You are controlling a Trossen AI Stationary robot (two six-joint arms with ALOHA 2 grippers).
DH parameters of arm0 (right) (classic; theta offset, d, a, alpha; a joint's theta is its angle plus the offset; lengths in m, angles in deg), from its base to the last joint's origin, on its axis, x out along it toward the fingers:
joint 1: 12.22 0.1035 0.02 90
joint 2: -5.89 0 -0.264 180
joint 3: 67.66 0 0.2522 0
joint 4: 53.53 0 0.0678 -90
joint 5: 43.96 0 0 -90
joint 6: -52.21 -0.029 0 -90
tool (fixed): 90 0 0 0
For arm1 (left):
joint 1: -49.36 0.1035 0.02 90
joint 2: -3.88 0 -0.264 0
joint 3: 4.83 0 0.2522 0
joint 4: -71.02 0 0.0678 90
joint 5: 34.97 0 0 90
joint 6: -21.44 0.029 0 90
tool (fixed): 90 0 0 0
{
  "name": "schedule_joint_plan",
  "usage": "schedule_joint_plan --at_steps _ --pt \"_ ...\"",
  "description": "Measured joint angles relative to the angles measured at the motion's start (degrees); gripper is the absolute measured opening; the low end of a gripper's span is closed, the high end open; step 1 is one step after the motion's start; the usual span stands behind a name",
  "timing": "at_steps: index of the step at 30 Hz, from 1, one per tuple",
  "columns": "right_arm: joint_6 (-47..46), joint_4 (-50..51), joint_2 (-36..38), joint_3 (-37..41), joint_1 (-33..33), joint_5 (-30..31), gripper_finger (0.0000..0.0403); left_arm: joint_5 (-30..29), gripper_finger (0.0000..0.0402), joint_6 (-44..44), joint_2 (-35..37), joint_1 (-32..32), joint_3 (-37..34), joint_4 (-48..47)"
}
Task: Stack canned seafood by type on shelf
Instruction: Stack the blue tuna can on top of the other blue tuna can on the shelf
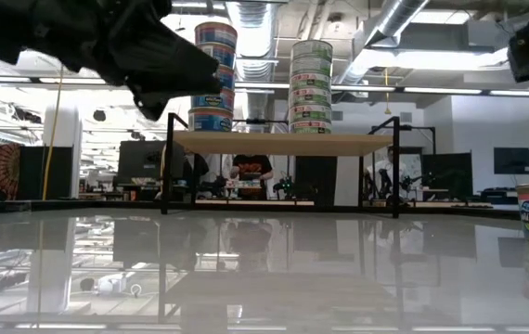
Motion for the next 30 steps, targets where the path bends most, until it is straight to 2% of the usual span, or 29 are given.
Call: schedule_joint_plan --at_steps 10,15,19,24,27,30 --pt "-6.11 -7.33 3.7 7.03 -1.28 0.83 0.0206 0.52 0.0112 3.52 -0.21 -0.05 9.2 -16.55" --pt "-5.22 -19.96 3.17 9.75 -2.09 0.78 0.0164 -0.18 0.0112 3.52 -0.18 -0.04 9.85 -19.57" --pt "-4.44 -28.63 3.12 12.1 -5.31 0.6 0.0123 -2.48 0.0112 4.85 1.39 -0.32 9.85 -20.29" --pt "4.3 -37.91 -0.65 12.08 -11.65 2.46 0.0085 -5.8 0.0112 8.69 4.98 -1.58 9.85 -21.28" --pt "10.96 -45.57 -4.55 11.76 -16.29 1.2 0.0073 -6.06 0.0112 9.72 6.09 -2.02 9.85 -21.72" --pt "17.14 -48.92 -9.03 9.23 -20.31 -0.26 0.0067 -6.43 0.0112 9.19 6.66 -2.32 9.85 -24.23"
